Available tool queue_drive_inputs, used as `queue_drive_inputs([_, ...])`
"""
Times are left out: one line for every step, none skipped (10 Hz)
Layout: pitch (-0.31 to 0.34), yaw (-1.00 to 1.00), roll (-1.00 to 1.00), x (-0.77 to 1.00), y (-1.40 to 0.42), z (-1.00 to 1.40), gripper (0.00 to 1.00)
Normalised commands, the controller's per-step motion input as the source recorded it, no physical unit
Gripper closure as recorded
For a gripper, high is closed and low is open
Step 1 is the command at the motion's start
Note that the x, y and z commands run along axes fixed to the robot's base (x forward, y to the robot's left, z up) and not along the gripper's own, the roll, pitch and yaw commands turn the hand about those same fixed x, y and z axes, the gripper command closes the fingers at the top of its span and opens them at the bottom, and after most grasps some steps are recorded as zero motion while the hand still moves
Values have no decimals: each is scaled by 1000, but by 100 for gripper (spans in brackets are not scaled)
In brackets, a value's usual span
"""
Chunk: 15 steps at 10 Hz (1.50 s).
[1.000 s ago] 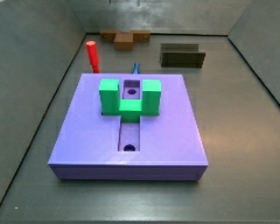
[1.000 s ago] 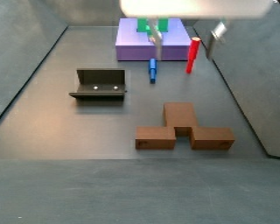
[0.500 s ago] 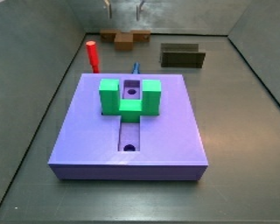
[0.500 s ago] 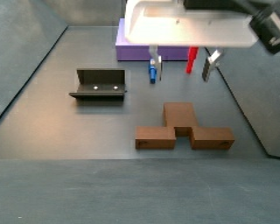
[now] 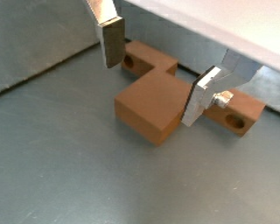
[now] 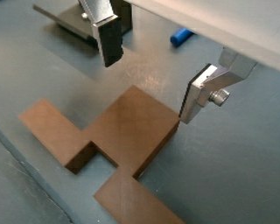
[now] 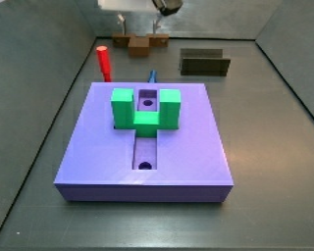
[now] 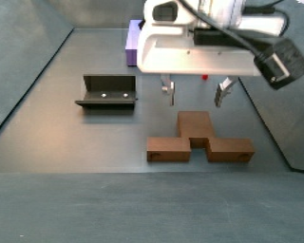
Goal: Pick up the brown object. Move up. Place the brown object on the fixture. Regrasp the brown object. Move to above the board. Insert the brown object.
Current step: Pick up the brown object.
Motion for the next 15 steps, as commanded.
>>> queue_drive_inputs([-44, -14, -90, 40, 0, -697, 0])
queue_drive_inputs([-40, 0, -87, 23, 0, -626, 0])
queue_drive_inputs([-41, 0, -89, 17, 0, -603, 0])
queue_drive_inputs([-40, 0, -79, 6, 0, -554, 0])
queue_drive_inputs([-31, 0, -57, 0, 29, -543, 0])
queue_drive_inputs([-21, 11, -39, 0, 51, -477, 0])
queue_drive_inputs([-19, 54, -30, 0, 74, -420, 0])
queue_drive_inputs([-26, 57, -24, 0, 97, -337, 0])
queue_drive_inputs([-17, 34, -44, 0, 120, -280, 0])
queue_drive_inputs([-24, 14, -69, 0, 131, -249, 0])
queue_drive_inputs([-9, 0, -84, 0, 117, -209, 0])
queue_drive_inputs([-3, 0, -129, 0, 140, -106, 0])
queue_drive_inputs([-34, 0, -206, 0, 129, -51, 0])
queue_drive_inputs([-66, 0, -214, 0, 29, -43, 0])
queue_drive_inputs([-54, 0, -160, 0, 0, -69, 0])
